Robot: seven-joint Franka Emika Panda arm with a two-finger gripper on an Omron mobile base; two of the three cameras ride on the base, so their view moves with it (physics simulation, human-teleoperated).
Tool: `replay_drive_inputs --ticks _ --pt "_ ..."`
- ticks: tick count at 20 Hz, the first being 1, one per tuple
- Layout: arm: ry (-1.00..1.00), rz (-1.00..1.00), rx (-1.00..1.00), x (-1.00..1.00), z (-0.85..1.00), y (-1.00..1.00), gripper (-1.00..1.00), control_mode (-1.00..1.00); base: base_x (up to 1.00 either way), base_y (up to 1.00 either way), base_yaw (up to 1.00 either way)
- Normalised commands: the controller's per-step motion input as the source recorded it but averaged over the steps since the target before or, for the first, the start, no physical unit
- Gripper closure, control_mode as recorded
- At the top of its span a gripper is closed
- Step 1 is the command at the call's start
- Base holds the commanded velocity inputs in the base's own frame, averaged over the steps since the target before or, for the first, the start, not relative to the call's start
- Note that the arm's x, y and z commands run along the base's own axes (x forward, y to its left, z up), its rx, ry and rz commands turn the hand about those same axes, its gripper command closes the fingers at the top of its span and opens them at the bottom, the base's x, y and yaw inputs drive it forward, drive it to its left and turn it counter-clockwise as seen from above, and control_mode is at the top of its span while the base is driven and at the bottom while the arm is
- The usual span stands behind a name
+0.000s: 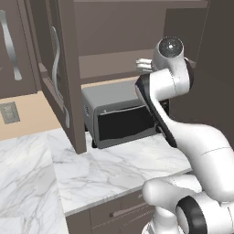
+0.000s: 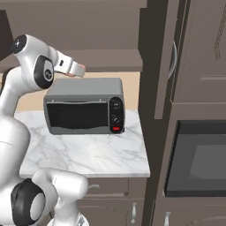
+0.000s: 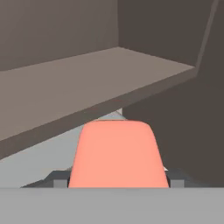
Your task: Locate and retrieve the soap dispenser and bar soap from the cabinet. Place them next to the sink.
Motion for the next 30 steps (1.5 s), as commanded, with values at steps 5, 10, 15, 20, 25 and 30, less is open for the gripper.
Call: replay_drive_inputs --ticks 5,10,15,20,25,30 --pt "-0.07 0.01 0.0 -1.0 0.0 0.05 1.0 -1.0 0.0 0.0 0.0" --pt "-0.04 0.03 0.0 -1.0 0.0 0.1 1.0 -1.0 0.0 0.0 0.0" --pt "0.0 0.03 0.0 -0.73 0.0 0.24 1.0 -1.0 0.0 0.0 0.0" --pt "0.13 0.02 0.0 -0.3 0.0 0.12 1.0 -1.0 0.0 0.0 0.0" --pt "0.2 0.0 0.0 -0.46 -0.02 0.06 1.0 -1.0 0.0 0.0 0.0" --pt "0.19 0.0 0.0 -0.49 -0.02 0.06 1.0 -1.0 0.0 0.0 0.0"
